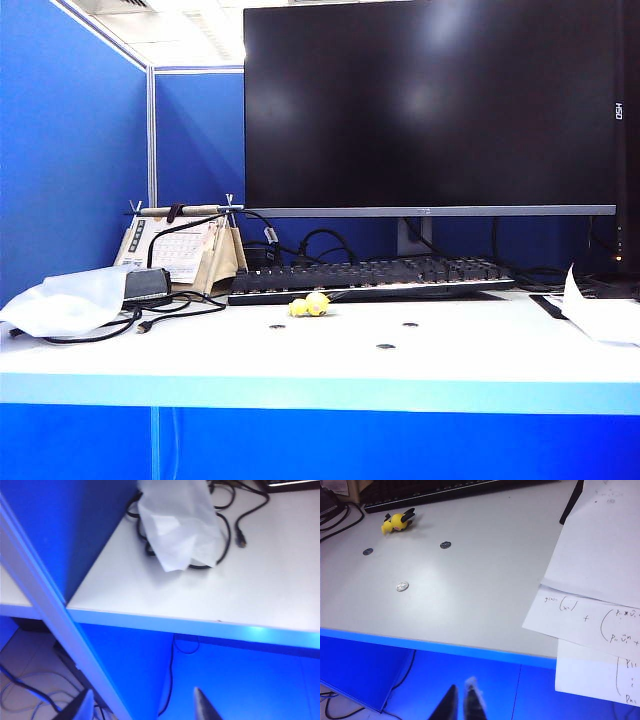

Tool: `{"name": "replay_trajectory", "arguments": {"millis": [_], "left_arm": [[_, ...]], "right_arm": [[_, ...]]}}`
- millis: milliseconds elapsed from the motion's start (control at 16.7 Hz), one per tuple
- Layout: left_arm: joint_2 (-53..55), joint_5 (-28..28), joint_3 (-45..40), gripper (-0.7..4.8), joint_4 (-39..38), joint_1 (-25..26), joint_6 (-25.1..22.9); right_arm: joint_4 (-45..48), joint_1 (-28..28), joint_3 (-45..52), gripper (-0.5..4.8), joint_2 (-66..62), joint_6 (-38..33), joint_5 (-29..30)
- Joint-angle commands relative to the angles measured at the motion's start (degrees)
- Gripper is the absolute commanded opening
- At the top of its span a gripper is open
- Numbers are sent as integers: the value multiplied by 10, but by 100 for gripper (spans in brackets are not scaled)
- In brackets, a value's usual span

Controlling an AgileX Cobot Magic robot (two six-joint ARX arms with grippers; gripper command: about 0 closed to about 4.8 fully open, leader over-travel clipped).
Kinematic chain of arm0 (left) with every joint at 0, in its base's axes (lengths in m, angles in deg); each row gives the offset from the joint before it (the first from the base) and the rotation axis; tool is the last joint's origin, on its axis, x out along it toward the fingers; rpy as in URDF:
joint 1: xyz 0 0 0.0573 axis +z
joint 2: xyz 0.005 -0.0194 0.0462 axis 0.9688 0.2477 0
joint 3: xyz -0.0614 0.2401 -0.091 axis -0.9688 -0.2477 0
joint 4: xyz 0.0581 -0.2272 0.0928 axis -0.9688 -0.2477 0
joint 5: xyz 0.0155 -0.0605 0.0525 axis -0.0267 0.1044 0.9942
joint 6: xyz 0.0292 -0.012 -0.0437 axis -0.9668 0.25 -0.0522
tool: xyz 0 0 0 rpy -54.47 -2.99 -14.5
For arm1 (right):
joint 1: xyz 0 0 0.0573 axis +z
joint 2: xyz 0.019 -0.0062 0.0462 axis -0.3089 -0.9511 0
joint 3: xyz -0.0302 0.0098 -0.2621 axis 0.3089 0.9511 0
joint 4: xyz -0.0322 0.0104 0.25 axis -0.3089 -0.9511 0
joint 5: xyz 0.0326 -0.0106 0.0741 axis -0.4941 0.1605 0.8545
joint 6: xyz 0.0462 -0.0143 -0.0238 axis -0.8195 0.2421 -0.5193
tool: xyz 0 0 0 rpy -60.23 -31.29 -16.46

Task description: Pick up the doll and place it on the similarly colored coin.

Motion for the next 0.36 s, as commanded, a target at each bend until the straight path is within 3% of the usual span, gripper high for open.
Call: {"name": "replay_trajectory", "arguments": {"millis": [60, 240, 359], "left_arm": [[1, 12, -3, 268, 19, 4, 1], [1, 71, -15, 268, 59, 5, -3], [1, 60, -18, 268, 61, 15, 0]], "right_arm": [[6, 1, -2, 32, 0, -2, 1], [6, 1, -2, 32, 0, -2, 1], [6, 1, -2, 32, 0, -2, 1]]}}
